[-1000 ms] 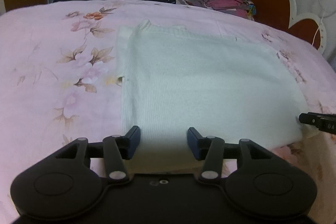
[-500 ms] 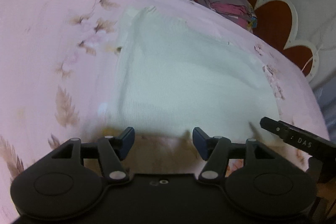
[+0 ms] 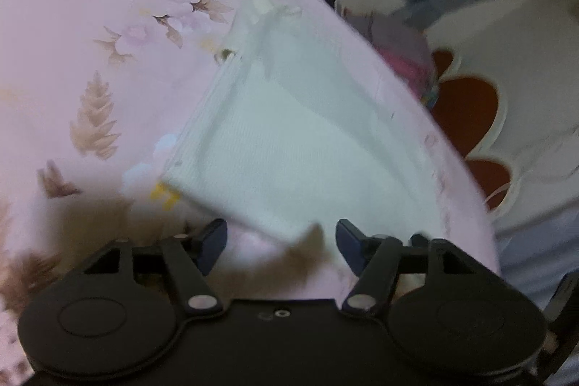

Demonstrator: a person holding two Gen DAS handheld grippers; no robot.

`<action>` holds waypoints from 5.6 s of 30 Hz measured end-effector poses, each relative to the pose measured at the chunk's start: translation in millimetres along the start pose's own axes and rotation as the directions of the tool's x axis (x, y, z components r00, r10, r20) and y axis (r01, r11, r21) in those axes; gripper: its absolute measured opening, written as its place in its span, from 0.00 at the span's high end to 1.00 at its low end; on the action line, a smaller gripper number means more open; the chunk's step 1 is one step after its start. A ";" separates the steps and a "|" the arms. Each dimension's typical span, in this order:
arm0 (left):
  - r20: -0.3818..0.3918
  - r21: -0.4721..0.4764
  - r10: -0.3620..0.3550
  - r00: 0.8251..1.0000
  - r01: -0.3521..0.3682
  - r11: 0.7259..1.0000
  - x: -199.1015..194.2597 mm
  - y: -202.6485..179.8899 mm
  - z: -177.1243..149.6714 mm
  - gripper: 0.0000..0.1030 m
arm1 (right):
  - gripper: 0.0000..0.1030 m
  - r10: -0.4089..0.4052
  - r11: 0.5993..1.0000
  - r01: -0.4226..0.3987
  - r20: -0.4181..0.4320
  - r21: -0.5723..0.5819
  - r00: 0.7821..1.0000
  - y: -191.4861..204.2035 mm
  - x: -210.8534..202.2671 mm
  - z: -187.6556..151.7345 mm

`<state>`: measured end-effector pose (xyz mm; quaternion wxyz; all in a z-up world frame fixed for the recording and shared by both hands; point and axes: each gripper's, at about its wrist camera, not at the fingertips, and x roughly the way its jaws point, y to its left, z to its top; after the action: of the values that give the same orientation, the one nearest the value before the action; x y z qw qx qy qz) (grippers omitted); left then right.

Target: Fold small clothes

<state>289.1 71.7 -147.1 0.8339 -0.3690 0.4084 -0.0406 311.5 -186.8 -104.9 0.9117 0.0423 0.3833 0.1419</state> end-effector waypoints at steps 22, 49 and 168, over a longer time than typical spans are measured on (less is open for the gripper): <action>0.178 -0.223 -0.073 0.981 0.113 0.968 44.2 30.0 33.3 0.90 | 0.69 -0.051 0.996 0.048 -0.039 -0.081 0.998 21.1 88.3 42.8; 0.159 0.553 -0.129 0.979 0.020 0.833 79.3 -203.7 -47.8 0.93 | 0.69 0.049 0.986 -0.054 0.036 0.159 0.998 -120.4 21.4 47.9; 0.162 0.452 0.167 0.973 -0.224 0.864 130.8 -187.8 -5.6 0.57 | 0.67 -0.038 0.995 0.036 0.021 0.090 0.999 -155.3 47.6 62.4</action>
<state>415.8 -115.9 -112.7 0.9203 -0.1158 0.3723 -0.0312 422.7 -319.5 -122.6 0.9156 0.0777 0.3796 0.1070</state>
